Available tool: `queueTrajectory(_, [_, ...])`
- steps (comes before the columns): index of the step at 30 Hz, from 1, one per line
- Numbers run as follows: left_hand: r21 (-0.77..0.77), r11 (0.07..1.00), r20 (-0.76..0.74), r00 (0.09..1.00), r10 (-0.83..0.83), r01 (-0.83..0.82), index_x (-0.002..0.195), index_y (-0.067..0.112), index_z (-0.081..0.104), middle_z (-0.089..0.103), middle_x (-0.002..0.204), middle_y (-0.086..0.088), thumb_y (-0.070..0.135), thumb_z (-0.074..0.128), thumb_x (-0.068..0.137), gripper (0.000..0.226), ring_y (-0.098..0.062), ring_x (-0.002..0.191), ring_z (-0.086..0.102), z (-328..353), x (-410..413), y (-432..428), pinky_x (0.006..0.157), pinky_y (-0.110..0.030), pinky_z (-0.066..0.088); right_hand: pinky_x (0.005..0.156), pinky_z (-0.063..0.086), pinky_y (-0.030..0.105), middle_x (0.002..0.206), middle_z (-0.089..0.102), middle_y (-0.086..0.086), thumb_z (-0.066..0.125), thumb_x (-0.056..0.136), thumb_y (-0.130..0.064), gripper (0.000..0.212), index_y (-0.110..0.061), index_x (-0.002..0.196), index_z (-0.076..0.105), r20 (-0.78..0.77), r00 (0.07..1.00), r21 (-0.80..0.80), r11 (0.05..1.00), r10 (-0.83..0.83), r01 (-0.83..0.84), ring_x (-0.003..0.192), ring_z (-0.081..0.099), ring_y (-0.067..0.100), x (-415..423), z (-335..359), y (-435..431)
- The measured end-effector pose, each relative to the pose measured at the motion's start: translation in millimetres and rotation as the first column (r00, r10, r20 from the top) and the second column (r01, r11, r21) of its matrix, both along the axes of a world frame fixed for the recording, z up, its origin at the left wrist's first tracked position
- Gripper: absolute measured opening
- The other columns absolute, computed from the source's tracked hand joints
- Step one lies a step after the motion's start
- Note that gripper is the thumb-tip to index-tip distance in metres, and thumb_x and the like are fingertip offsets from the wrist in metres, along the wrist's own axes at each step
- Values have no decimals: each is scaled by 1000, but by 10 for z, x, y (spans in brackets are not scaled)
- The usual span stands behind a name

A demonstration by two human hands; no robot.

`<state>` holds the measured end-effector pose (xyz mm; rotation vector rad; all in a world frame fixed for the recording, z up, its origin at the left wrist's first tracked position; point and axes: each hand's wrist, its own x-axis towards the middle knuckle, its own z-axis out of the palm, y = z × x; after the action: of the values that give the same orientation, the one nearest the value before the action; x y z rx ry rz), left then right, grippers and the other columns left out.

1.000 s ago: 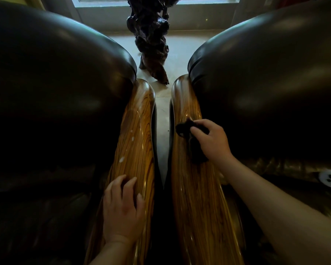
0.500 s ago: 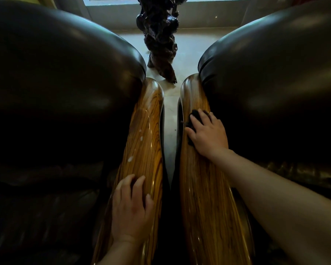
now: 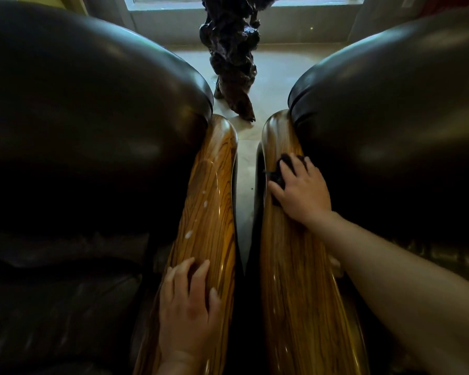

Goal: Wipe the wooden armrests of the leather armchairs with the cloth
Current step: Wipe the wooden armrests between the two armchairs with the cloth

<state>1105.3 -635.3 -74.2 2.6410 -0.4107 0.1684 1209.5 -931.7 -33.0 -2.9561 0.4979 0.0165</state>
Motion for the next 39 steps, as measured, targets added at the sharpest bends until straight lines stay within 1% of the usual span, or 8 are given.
queueTrajectory(4, [27, 1000, 18, 1000, 1, -2, 127, 20, 54, 47, 132, -5, 36, 42, 86, 46, -30, 126, 41, -10, -1, -9, 104, -56, 40, 122, 10, 51, 165, 19, 3, 32, 94, -62, 66, -28, 152, 34, -18, 999, -57, 998, -33, 32, 151, 11, 32, 288, 35, 69])
queueTrajectory(7, [4, 1000, 32, 999, -5, 5, 125, 17, 56, 50, 131, -9, 35, 43, 85, 46, -33, 124, 42, 26, -26, -3, 103, -59, 40, 121, 16, 51, 160, 32, -2, 34, 94, -60, 55, -35, 140, 51, 59, 983, -89, 982, 175, -169, 149, 19, 30, -236, -1, 266])
queueTrajectory(12, [-11, 1000, 21, 1000, 2, -2, 126, 18, 54, 51, 130, -11, 35, 42, 85, 46, -34, 124, 42, 43, -22, -24, 102, -60, 40, 123, 9, 48, 161, 28, -10, 36, 98, -61, 50, -41, 143, 43, 96, 884, -37, 889, 458, -457, 153, 9, 21, -1172, -206, 267])
queueTrajectory(20, [-9, 1000, 24, 1000, 0, 0, 126, 17, 55, 49, 132, -9, 36, 42, 85, 47, -32, 125, 40, 17, 2, -19, 102, -58, 40, 122, 7, 53, 166, 14, 3, 28, 93, -66, 70, -31, 154, 29, -3, 998, -26, 997, -67, 67, 151, 6, 34, 141, -30, 73])
queueTrajectory(25, [-28, 1000, 17, 1000, 6, -5, 126, 16, 56, 49, 132, -10, 36, 42, 85, 47, -37, 124, 43, 34, -34, -12, 102, -58, 40, 120, 13, 56, 161, 27, -4, 37, 93, -63, 54, -39, 140, 48, 112, 963, -90, 968, 245, -235, 150, 15, 32, -873, -173, 526])
queueTrajectory(30, [-21, 999, -31, 999, 27, -27, 126, 19, 54, 48, 134, -7, 38, 40, 86, 47, -36, 127, 41, 41, -31, -17, 102, -56, 39, 121, 7, 54, 166, 16, -7, 40, 92, -67, 61, -41, 147, 38, 111, 870, -52, 877, 480, -478, 153, 6, 29, -1848, -386, 553])
queueTrajectory(36, [-28, 999, -46, 999, 25, -26, 126, 19, 53, 46, 135, -7, 40, 39, 86, 47, -36, 129, 39, 68, -43, -29, 100, -59, 41, 121, 17, 53, 166, 15, 6, 30, 91, -70, 74, -34, 155, 23, 41, 995, 64, 994, -87, 84, 149, 15, 38, -672, -80, 331])
queueTrajectory(39, [-36, 999, -50, 999, 15, -17, 127, 18, 53, 46, 135, -9, 39, 39, 87, 48, -35, 129, 39, 87, -33, -24, 100, -58, 42, 120, 17, 56, 165, 12, 12, 28, 93, -67, 74, -28, 156, 21, 3, 991, 10, 991, -132, 132, 148, 15, 43, -543, -80, 368])
